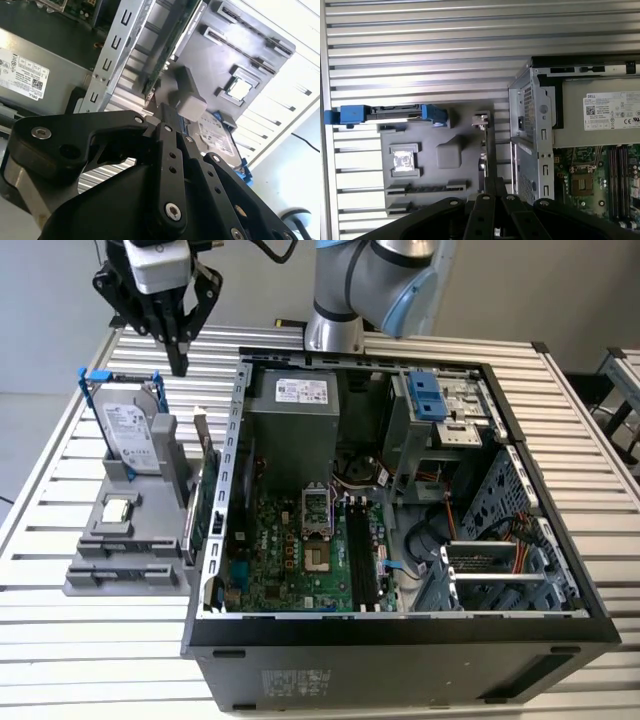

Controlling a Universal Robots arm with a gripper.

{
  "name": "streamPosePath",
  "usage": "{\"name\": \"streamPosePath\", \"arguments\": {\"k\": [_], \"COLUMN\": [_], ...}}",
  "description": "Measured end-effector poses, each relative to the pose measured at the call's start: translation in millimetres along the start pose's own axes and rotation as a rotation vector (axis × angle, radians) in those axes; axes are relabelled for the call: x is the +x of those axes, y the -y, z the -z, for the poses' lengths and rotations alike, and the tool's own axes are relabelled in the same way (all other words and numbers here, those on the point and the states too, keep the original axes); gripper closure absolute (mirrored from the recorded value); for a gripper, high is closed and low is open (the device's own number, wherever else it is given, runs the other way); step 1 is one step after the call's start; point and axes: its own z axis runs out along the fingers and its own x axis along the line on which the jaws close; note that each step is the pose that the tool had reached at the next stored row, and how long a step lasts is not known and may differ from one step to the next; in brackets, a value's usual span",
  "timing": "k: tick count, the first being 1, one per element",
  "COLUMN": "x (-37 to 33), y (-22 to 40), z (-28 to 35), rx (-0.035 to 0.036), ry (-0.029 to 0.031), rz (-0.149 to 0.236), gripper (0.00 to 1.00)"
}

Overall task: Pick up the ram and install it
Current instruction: 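Reach for the ram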

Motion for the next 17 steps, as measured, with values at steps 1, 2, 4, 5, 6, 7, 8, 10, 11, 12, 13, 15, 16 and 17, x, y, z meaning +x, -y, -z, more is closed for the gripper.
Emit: {"name": "streamPosePath", "arguments": {"k": [1, 2, 4, 5, 6, 7, 8, 10, 11, 12, 13, 15, 16, 17], "x": [2.4, 4.5, 8.9, 11.0, 13.0, 15.1, 17.1, 21.3, 23.8, 26.2, 28.8, 34.2, 36.9, 39.6], "y": [0.2, 0.3, 0.6, 0.7, 0.9, 1.0, 1.2, 1.5, 1.7, 1.8, 2.0, 2.4, 2.6, 2.7], "z": [0.1, 0.1, 0.2, 0.3, 0.3, 0.3, 0.4, 0.5, 0.5, 0.6, 0.7, 0.8, 0.8, 0.9], "rx": [-0.0001, -0.0001, 0.0000, 0.0000, 0.0000, 0.0000, 0.0000, -0.0001, 0.0000, 0.0000, 0.0000, 0.0000, 0.0000, -0.0001], "ry": [0.0000, 0.0001, 0.0000, -0.0001, -0.0001, 0.0000, -0.0001, 0.0000, 0.0000, 0.0000, -0.0001, 0.0000, 0.0000, 0.0000], "rz": [0.000, 0.000, 0.000, 0.000, 0.000, 0.000, 0.000, 0.000, 0.000, 0.000, 0.000, 0.000, 0.000, 0.000], "gripper": [1.00, 1.00, 1.00, 1.00, 1.00, 1.00, 1.00, 1.00, 1.00, 1.00, 1.00, 1.00, 1.00, 1.00]}}
